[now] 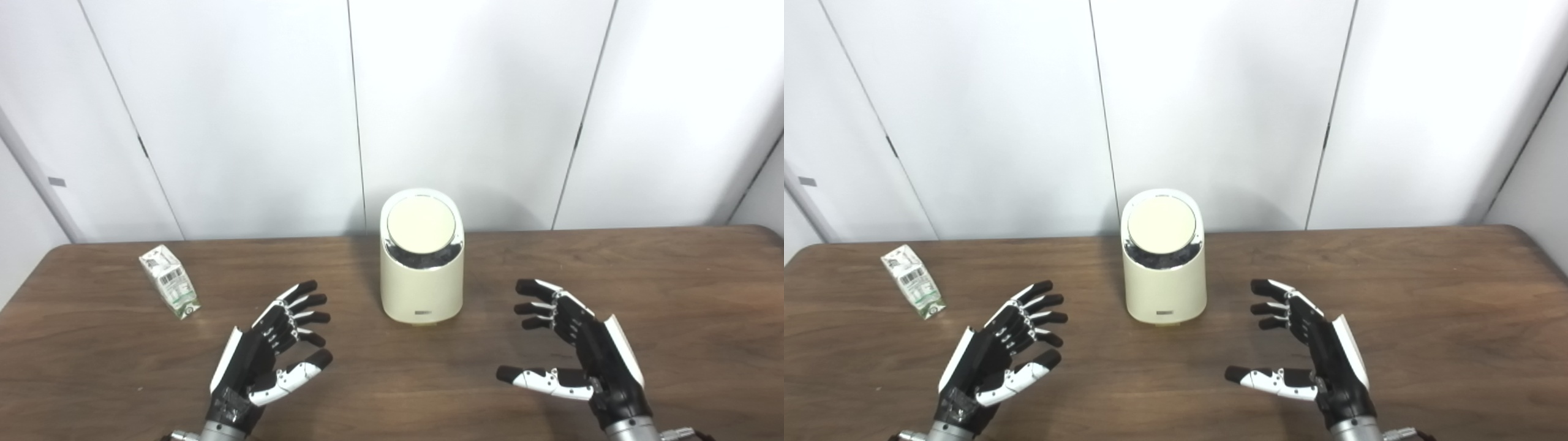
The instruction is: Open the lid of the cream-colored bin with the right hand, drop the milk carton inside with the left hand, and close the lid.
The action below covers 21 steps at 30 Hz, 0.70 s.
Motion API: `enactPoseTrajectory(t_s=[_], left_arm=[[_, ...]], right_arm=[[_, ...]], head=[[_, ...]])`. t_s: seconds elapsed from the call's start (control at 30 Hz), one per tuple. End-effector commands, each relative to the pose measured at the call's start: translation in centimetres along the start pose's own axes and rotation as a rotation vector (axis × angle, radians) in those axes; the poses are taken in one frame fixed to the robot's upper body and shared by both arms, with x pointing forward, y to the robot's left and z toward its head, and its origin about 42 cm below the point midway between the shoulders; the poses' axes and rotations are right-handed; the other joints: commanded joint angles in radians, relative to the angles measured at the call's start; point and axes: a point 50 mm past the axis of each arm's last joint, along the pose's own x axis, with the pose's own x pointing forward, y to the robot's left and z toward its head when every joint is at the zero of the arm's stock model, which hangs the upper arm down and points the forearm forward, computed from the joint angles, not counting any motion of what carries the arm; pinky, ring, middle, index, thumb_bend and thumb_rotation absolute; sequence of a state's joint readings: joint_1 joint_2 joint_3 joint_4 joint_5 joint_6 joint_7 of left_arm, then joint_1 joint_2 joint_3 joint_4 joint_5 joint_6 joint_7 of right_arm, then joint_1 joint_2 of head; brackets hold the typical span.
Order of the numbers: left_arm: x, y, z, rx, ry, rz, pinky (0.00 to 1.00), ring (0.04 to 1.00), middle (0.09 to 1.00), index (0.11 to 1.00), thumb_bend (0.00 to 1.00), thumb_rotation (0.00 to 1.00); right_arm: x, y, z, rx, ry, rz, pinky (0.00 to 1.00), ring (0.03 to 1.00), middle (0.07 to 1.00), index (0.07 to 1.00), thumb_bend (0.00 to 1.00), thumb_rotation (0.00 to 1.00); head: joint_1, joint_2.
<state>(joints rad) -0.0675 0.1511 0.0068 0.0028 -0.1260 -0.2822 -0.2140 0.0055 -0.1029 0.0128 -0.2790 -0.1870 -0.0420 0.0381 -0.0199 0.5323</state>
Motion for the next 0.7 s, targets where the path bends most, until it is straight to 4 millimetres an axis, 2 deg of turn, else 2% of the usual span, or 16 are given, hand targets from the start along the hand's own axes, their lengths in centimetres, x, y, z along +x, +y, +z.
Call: enactPoseTrajectory(t_s=[0.0, 0.1, 0.17, 0.3, 0.5, 0.67], left_arm=[[1.2, 0.1, 1.2, 0.007, -0.083, 0.002, 0.56, 0.720, 0.803, 0.876, 0.71, 0.26], [1.2, 0.1, 1.2, 0.008, -0.095, 0.007, 0.55, 0.706, 0.788, 0.861, 0.71, 0.26], [1.3, 0.1, 1.1, 0.001, -0.111, 0.017, 0.53, 0.667, 0.743, 0.787, 0.70, 0.23], [1.4, 0.2, 0.9, 0.009, -0.125, 0.038, 0.49, 0.610, 0.678, 0.694, 0.67, 0.17], [1.6, -0.1, 0.6, -0.006, -0.124, 0.036, 0.47, 0.587, 0.666, 0.682, 0.68, 0.17], [2.0, -0.3, 0.2, -0.012, -0.119, 0.026, 0.48, 0.613, 0.689, 0.700, 0.68, 0.19]], right_arm=[[0.8, -0.3, 1.4, 0.002, -0.078, -0.026, 0.62, 0.696, 0.791, 0.779, 0.69, 0.03], [0.8, -0.3, 1.4, 0.001, -0.081, -0.028, 0.61, 0.694, 0.791, 0.778, 0.69, 0.02], [0.8, -0.3, 1.4, 0.000, -0.082, -0.029, 0.61, 0.692, 0.798, 0.779, 0.69, 0.02], [0.8, -0.3, 1.4, -0.001, -0.080, -0.027, 0.61, 0.698, 0.808, 0.788, 0.69, 0.04], [0.9, -0.3, 1.1, 0.005, -0.077, -0.031, 0.62, 0.704, 0.812, 0.797, 0.70, 0.06], [1.9, -0.4, 0.8, -0.039, -0.068, -0.033, 0.64, 0.757, 0.871, 0.873, 0.69, 0.25]], head=[[-0.001, 0.001], [-0.003, -0.001], [-0.003, -0.001], [-0.002, -0.001], [-0.004, -0.016], [-0.007, -0.024]])
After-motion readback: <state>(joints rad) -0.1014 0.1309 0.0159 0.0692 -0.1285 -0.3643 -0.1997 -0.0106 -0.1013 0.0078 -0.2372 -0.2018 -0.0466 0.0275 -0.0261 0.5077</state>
